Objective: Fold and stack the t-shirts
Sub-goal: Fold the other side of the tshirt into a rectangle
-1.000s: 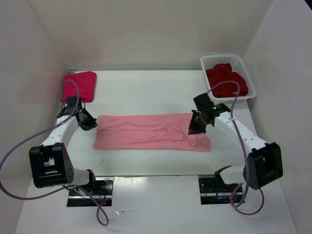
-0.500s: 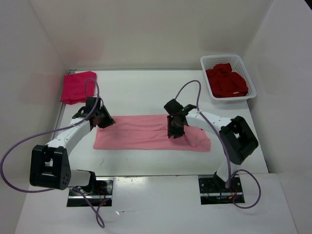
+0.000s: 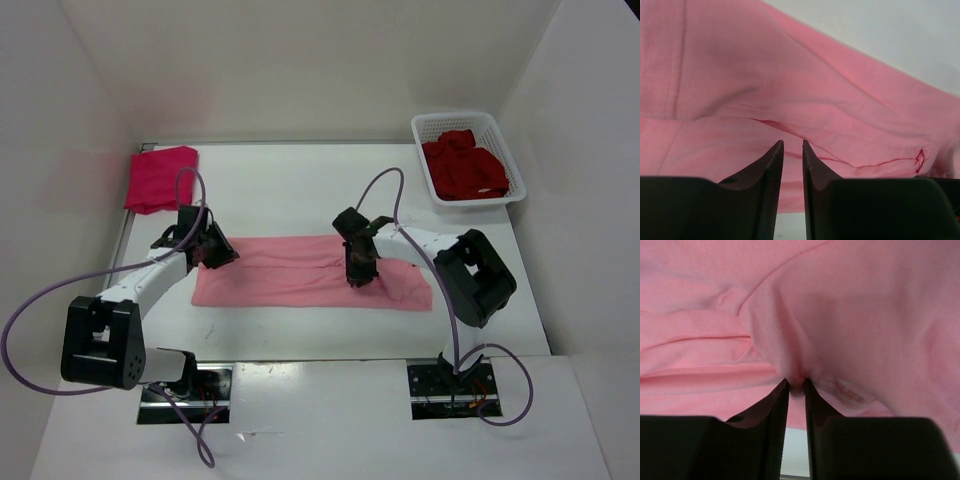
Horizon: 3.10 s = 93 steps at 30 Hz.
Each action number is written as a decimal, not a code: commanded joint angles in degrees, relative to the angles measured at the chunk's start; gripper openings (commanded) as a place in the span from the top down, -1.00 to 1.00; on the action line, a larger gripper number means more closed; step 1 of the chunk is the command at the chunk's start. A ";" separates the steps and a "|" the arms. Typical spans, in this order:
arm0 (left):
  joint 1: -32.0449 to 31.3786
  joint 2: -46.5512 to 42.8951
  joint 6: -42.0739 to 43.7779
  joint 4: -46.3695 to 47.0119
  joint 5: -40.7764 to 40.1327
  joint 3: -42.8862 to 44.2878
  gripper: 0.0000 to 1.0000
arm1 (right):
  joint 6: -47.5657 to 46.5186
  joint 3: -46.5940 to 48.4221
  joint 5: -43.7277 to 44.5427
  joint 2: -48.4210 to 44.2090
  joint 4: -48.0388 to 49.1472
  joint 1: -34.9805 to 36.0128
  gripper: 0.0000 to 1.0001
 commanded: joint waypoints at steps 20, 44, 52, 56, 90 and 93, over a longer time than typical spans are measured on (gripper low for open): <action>-1.03 -1.30 -0.28 -0.27 1.24 2.59 0.42 | -7.79 5.78 -15.10 -2.15 -10.03 0.63 0.90; -12.80 12.57 1.13 4.65 9.49 14.09 0.33 | 7.75 -16.20 -13.72 -30.35 -1.94 -25.04 0.69; -10.87 21.03 -1.95 8.52 12.49 10.60 0.31 | 10.92 -17.35 -9.22 -29.05 -3.97 -24.51 0.41; -9.03 23.13 -3.09 9.14 13.10 8.05 0.31 | 11.53 -18.04 -9.30 -25.72 -0.73 -24.51 0.39; 5.66 12.59 4.72 2.20 13.47 9.71 0.33 | 12.33 -14.53 -17.03 -13.32 13.60 -15.19 0.32; 4.25 12.06 5.43 1.40 12.93 8.05 0.33 | 12.33 -14.53 -19.49 -11.66 16.15 -15.19 0.16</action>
